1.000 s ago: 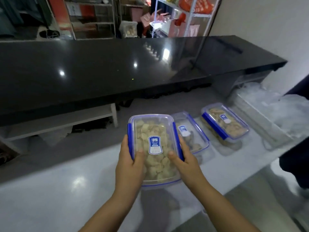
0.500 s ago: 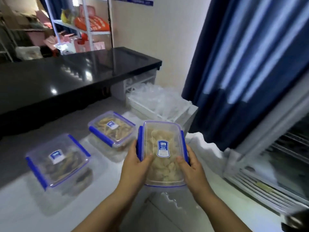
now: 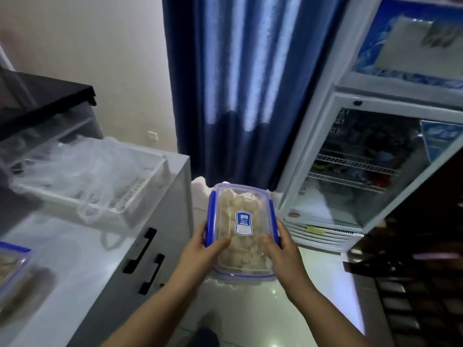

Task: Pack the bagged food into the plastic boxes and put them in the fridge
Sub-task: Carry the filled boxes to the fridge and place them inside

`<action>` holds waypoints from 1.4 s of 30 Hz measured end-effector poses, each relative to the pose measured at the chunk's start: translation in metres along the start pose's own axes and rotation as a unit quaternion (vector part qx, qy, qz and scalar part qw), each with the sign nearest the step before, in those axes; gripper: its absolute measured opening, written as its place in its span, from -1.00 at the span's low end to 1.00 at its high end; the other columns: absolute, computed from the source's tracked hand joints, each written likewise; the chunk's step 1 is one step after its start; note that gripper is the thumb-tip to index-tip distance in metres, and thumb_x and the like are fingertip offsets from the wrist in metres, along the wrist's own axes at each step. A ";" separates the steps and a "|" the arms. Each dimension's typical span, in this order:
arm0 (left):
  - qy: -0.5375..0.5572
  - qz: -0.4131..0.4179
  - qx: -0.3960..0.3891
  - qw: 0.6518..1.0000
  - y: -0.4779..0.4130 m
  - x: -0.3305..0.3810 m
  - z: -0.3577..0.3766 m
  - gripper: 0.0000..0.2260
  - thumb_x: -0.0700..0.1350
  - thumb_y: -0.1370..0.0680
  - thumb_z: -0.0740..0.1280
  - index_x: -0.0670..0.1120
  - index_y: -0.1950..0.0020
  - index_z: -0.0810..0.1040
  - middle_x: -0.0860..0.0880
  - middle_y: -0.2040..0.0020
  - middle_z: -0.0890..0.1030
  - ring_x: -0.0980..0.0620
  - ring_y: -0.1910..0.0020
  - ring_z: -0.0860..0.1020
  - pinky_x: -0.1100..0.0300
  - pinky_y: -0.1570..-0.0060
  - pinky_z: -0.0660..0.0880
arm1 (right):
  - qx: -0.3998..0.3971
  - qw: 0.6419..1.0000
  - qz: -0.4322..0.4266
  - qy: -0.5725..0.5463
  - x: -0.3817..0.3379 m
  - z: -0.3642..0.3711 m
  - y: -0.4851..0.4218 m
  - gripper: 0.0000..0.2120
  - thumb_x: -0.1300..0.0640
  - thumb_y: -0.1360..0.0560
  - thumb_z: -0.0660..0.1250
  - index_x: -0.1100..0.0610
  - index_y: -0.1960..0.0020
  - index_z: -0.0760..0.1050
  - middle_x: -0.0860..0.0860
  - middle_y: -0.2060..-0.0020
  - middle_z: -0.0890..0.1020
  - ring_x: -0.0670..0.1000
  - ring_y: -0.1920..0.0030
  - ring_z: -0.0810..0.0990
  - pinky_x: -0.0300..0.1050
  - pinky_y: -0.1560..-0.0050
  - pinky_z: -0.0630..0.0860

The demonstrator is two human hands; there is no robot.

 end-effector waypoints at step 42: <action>0.059 -0.024 0.038 0.997 -0.426 0.088 0.231 -0.74 -0.22 -0.45 0.40 0.08 -0.04 0.50 -0.05 0.15 0.68 -0.07 0.20 0.66 0.03 0.25 0.59 | 0.207 0.619 -0.285 0.702 -0.159 -0.267 -0.527 -0.84 0.26 -0.34 0.43 0.15 0.08 0.61 0.10 0.20 0.57 0.17 0.15 0.51 0.01 0.02 0.38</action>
Point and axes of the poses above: each hand's wrist, its own y-axis away from the middle knuckle, its own z-axis out of the palm, x = y × z, the point moved 3 cm from there along -y, towards the middle knuckle
